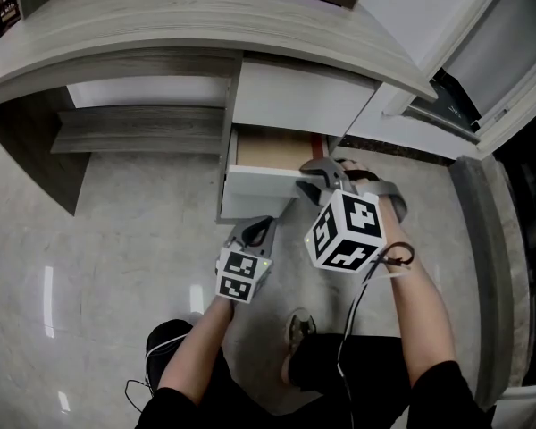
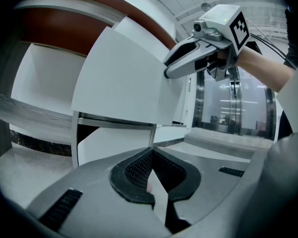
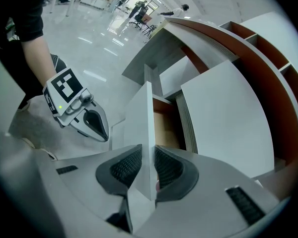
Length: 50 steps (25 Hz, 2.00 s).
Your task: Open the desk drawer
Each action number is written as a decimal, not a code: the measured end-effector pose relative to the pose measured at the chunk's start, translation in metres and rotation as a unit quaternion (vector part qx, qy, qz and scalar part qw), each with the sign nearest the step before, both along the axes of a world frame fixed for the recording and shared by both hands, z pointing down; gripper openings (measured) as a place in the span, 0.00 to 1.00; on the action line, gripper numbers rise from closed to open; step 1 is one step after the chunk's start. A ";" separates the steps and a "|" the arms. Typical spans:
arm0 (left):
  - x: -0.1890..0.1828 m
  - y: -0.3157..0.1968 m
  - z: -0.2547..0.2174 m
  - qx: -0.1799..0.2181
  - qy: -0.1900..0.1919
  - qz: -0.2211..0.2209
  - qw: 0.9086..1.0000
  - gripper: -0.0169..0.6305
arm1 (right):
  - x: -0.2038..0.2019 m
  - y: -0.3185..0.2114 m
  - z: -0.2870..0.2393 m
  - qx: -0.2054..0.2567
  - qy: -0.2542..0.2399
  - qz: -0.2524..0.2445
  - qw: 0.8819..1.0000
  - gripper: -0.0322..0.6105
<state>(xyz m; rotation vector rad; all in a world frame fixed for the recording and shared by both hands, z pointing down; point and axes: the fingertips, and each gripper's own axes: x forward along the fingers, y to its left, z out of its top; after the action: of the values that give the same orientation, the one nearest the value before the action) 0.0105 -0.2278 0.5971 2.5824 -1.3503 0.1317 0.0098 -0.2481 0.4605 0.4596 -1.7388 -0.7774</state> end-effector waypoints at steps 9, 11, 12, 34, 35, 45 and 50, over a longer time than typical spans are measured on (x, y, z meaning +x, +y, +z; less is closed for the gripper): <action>0.004 0.003 0.003 0.001 -0.008 0.007 1.000 0.03 | 0.002 0.009 0.004 0.011 0.011 -0.001 1.000 0.16; 0.006 0.005 0.005 -0.001 -0.011 0.010 1.000 0.03 | 0.003 0.012 0.005 0.010 0.012 -0.002 1.000 0.16; 0.008 0.006 0.006 -0.001 -0.013 0.012 1.000 0.03 | 0.003 0.014 0.005 0.010 0.012 -0.003 1.000 0.16; 0.018 0.025 0.014 -0.006 -0.033 0.033 0.999 0.03 | 0.009 0.043 0.023 0.028 0.022 -0.001 0.999 0.16; 0.018 0.025 0.014 -0.006 -0.034 0.033 0.999 0.03 | 0.008 0.045 0.024 0.027 0.022 -0.002 0.999 0.15; 0.017 0.027 0.016 -0.009 -0.030 0.029 0.999 0.03 | 0.010 0.054 0.034 0.023 0.031 -0.003 0.999 0.15; 0.020 0.028 0.015 -0.007 -0.034 0.032 0.999 0.03 | 0.010 0.057 0.039 0.026 0.039 -0.008 0.999 0.14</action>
<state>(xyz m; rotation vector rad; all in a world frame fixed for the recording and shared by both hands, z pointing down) 0.0300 -0.1998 0.6125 2.6334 -1.2850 0.2404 0.0199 -0.1913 0.4991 0.4445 -1.6550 -0.8433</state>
